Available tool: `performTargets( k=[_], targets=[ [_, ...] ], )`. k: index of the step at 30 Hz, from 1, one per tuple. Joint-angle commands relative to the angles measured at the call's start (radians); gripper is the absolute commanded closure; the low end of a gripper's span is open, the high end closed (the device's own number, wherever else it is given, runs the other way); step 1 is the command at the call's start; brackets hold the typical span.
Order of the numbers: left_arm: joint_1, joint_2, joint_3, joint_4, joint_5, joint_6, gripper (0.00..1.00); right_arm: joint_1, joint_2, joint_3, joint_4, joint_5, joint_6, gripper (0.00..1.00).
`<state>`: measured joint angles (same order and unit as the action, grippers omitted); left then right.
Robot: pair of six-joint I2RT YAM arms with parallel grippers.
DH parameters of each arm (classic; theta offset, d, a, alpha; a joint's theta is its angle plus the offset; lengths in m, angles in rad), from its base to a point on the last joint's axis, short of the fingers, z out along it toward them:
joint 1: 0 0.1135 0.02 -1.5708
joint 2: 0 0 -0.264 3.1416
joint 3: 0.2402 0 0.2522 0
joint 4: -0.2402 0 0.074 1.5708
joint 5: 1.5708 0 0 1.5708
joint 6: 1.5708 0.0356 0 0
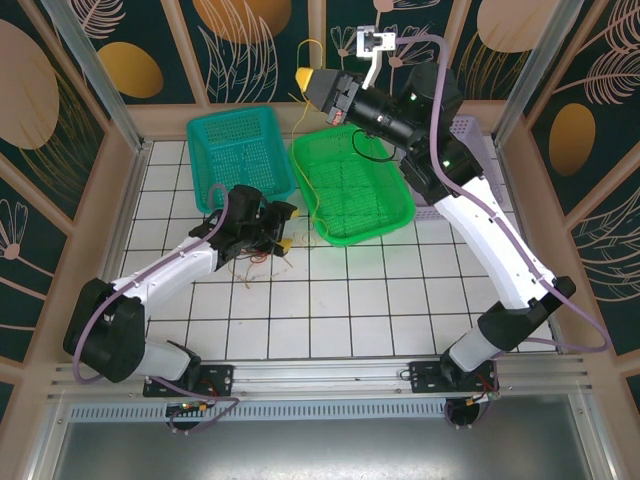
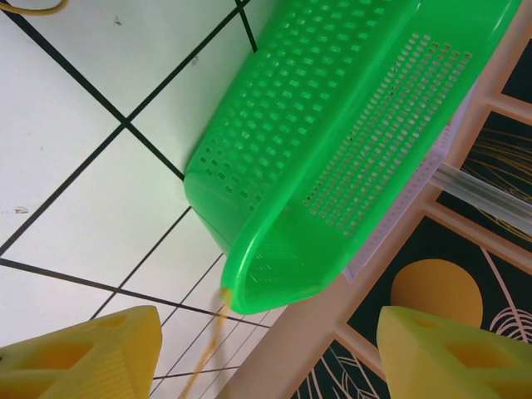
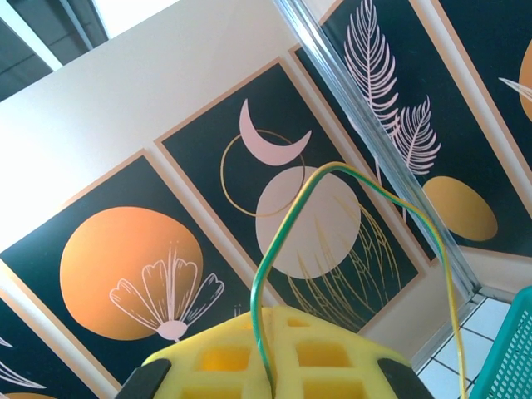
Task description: Untangle the cables
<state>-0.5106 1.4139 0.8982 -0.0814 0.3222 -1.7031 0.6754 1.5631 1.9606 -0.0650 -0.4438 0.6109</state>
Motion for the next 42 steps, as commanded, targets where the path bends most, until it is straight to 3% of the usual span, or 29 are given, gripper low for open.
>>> performTargets(
  k=[1, 5, 13, 20, 28, 32, 38, 42],
  targets=[
    [0.000, -0.001, -0.003, 0.045, 0.026, 0.001, 0.37, 0.006, -0.026, -0.005, 0.066, -0.014, 0.015, 1.00],
    [-0.010, -0.028, -0.042, 0.080, 0.038, -0.022, 0.45, 0.005, -0.023, -0.001, 0.069, -0.012, 0.018, 1.00],
    [-0.021, -0.055, -0.089, 0.073, 0.040, -0.034, 0.48, 0.004, -0.022, 0.005, 0.080, -0.010, 0.024, 1.00],
    [-0.025, -0.026, -0.058, 0.094, 0.047, -0.038, 0.67, 0.004, -0.024, 0.003, 0.082, -0.006, 0.024, 1.00],
    [-0.026, -0.030, -0.068, 0.102, 0.030, -0.045, 0.98, -0.002, -0.029, 0.003, 0.080, -0.003, 0.023, 1.00],
    [-0.026, -0.052, -0.086, 0.086, -0.003, -0.030, 1.00, -0.024, -0.039, 0.007, 0.068, 0.002, 0.014, 1.00],
    [-0.026, -0.152, -0.126, -0.049, -0.132, 0.065, 1.00, -0.137, -0.065, 0.059, 0.004, 0.030, -0.026, 1.00],
    [-0.025, -0.276, -0.207, -0.087, -0.224, 0.098, 1.00, -0.307, -0.090, 0.054, -0.010, 0.043, -0.029, 1.00]
  ],
)
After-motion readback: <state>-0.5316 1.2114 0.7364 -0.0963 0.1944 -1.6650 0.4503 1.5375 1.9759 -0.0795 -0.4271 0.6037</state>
